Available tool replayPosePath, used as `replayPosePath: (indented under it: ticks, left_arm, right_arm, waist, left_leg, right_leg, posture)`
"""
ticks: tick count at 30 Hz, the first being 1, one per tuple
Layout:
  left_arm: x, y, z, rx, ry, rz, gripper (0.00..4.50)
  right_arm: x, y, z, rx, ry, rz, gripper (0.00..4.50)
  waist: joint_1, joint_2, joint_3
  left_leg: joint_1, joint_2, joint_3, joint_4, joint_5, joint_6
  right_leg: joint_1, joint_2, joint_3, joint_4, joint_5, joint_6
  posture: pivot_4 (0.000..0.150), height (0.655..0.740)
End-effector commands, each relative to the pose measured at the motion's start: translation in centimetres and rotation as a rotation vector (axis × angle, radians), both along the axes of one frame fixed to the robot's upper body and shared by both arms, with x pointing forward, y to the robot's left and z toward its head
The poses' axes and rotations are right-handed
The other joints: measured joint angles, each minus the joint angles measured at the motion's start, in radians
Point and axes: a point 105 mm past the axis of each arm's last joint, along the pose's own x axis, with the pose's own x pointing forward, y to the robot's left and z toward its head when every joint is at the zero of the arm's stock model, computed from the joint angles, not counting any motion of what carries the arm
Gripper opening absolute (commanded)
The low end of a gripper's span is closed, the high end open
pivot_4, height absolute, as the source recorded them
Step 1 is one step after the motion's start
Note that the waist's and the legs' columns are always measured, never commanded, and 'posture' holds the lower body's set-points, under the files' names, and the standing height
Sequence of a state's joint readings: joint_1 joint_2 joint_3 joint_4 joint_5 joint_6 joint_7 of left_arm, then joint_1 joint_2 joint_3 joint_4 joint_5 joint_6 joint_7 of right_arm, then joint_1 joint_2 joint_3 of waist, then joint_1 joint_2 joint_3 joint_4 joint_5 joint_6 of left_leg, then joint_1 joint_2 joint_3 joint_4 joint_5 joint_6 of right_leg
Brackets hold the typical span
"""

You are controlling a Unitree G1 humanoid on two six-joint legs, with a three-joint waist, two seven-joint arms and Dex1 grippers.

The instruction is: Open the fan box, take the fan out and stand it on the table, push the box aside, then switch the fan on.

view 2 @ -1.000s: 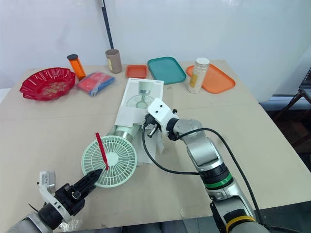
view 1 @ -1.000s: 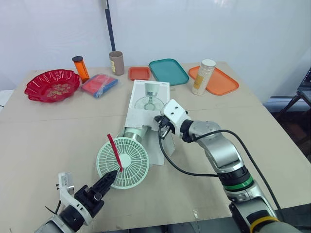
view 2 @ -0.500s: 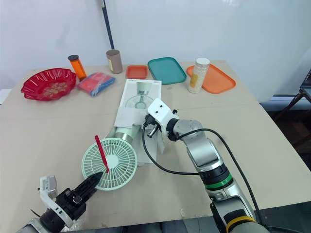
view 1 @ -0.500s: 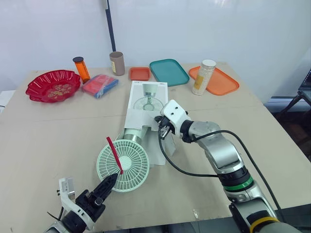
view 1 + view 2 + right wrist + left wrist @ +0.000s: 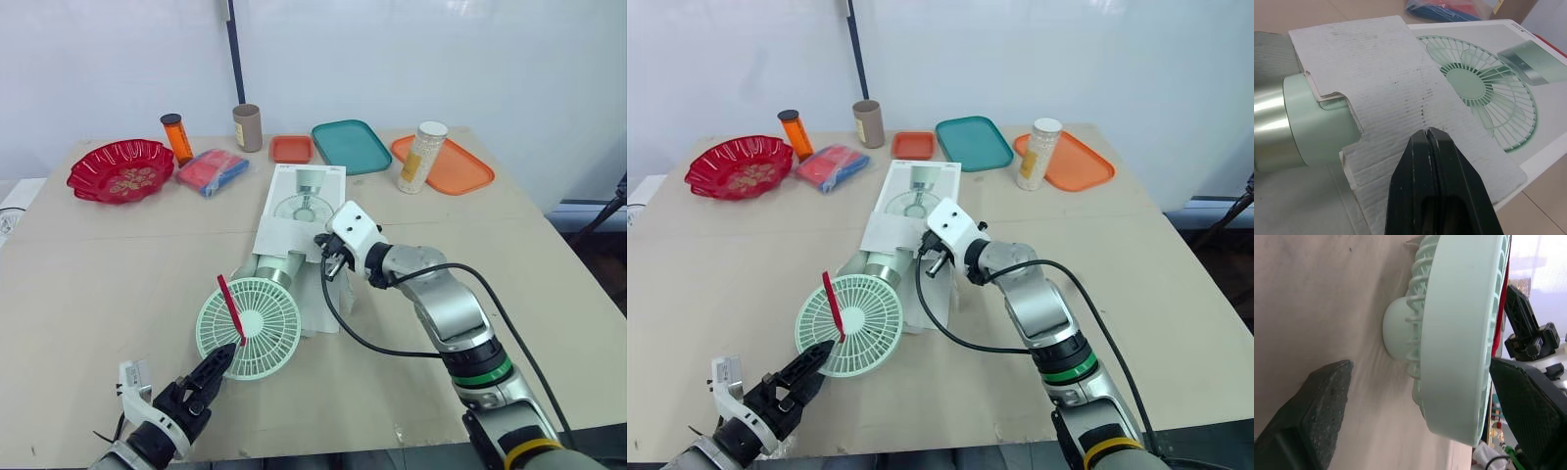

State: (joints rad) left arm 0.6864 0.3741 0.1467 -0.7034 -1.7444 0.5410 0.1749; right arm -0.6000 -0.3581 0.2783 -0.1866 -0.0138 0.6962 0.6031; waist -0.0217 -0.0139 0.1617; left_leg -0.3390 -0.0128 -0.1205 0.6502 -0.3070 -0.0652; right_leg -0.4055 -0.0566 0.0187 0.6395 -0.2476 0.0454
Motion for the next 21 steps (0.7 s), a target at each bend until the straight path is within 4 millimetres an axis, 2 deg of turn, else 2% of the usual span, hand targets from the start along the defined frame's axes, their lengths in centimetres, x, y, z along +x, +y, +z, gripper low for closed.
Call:
replayPosePath:
  ticks: [1, 10, 14, 18, 21]
  left_arm:
    - [-0.7, 1.7, -1.2, 0.071, 0.080, 0.050, 4.48]
    - [-1.9, 4.9, 1.4, 0.085, -0.002, 0.069, 4.48]
    - [-1.6, 4.6, 1.9, 0.085, -0.025, 0.038, 4.48]
    - [-1.4, 3.3, 2.5, 0.067, -0.043, 0.001, 4.48]
    - [-1.7, 4.1, 2.3, 0.091, -0.030, -0.001, 4.48]
  right_arm:
    - [-0.2, -0.3, -1.4, -0.025, 0.047, -0.008, 0.00]
    - [-0.3, -0.5, -1.0, -0.015, 0.036, 0.002, 0.00]
    - [-0.2, -0.5, -1.1, -0.016, 0.035, 0.005, 0.00]
    - [-0.4, -0.2, -1.1, -0.011, 0.037, 0.013, 0.00]
    - [-0.5, -0.2, -1.1, -0.009, 0.037, 0.015, 0.00]
  waist:
    - [0.000, 0.000, 0.001]
    - [-0.002, -0.003, 0.012]
    - [-0.002, -0.006, 0.015]
    - [-0.002, -0.007, 0.015]
    - [-0.002, -0.007, 0.016]
  left_leg:
    - [0.000, 0.000, 0.000, 0.000, 0.000, 0.000]
    - [-0.002, 0.002, 0.001, 0.000, -0.001, -0.001]
    - [-0.004, 0.002, 0.001, 0.000, -0.001, -0.001]
    - [-0.004, 0.002, 0.001, 0.000, -0.001, -0.001]
    - [-0.004, 0.002, 0.001, 0.000, -0.001, -0.001]
  right_leg:
    - [0.000, 0.000, 0.000, 0.000, 0.000, 0.000]
    - [-0.003, 0.001, -0.001, 0.000, -0.001, -0.001]
    - [-0.004, 0.001, -0.001, 0.000, -0.001, -0.001]
    - [-0.004, 0.001, -0.001, 0.000, 0.000, -0.001]
    - [-0.004, 0.001, -0.001, 0.000, 0.000, -0.001]
  posture:
    - [0.150, 0.7400]
    - [0.150, 0.7400]
    - [0.150, 0.7400]
    - [0.150, 0.7400]
    - [0.150, 0.7400]
